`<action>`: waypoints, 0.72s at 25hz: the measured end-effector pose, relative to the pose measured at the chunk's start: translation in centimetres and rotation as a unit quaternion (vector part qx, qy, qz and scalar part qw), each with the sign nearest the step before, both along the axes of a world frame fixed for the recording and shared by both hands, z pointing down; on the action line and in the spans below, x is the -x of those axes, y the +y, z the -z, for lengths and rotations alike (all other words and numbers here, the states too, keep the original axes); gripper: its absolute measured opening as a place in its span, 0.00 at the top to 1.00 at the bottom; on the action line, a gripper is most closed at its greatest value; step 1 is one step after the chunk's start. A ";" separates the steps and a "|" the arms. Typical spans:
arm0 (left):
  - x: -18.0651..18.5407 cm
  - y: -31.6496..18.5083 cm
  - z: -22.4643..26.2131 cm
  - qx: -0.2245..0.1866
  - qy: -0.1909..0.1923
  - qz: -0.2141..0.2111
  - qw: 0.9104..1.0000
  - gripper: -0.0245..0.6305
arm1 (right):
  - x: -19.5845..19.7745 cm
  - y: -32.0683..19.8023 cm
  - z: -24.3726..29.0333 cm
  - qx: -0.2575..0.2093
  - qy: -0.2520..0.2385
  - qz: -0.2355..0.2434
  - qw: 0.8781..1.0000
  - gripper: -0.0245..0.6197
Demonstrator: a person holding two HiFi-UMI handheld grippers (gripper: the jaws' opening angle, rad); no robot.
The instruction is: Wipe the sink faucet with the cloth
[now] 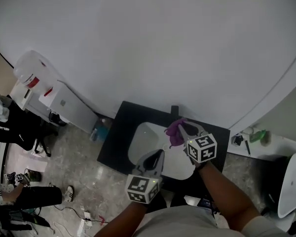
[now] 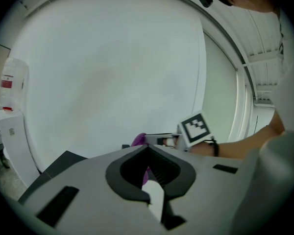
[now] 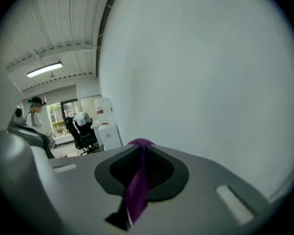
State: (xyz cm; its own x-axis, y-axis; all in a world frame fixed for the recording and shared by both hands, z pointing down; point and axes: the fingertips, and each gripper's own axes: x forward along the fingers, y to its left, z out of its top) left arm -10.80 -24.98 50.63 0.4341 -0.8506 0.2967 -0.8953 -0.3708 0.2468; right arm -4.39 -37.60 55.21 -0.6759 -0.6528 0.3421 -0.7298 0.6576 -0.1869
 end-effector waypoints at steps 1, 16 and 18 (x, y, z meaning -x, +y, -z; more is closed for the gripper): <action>0.5 -0.7 0.0 -0.002 0.000 0.002 1.000 0.95 | 1.0 -2.8 -1.0 -0.004 0.021 0.007 1.000 0.91; 6.0 -4.9 -2.2 0.023 0.006 0.004 1.000 0.95 | 3.0 -3.7 -10.3 0.061 0.083 -0.023 0.994 0.91; 6.4 -5.2 -2.1 0.021 0.001 0.005 1.000 0.95 | 2.5 -7.9 -8.7 0.038 0.079 -0.044 0.995 0.91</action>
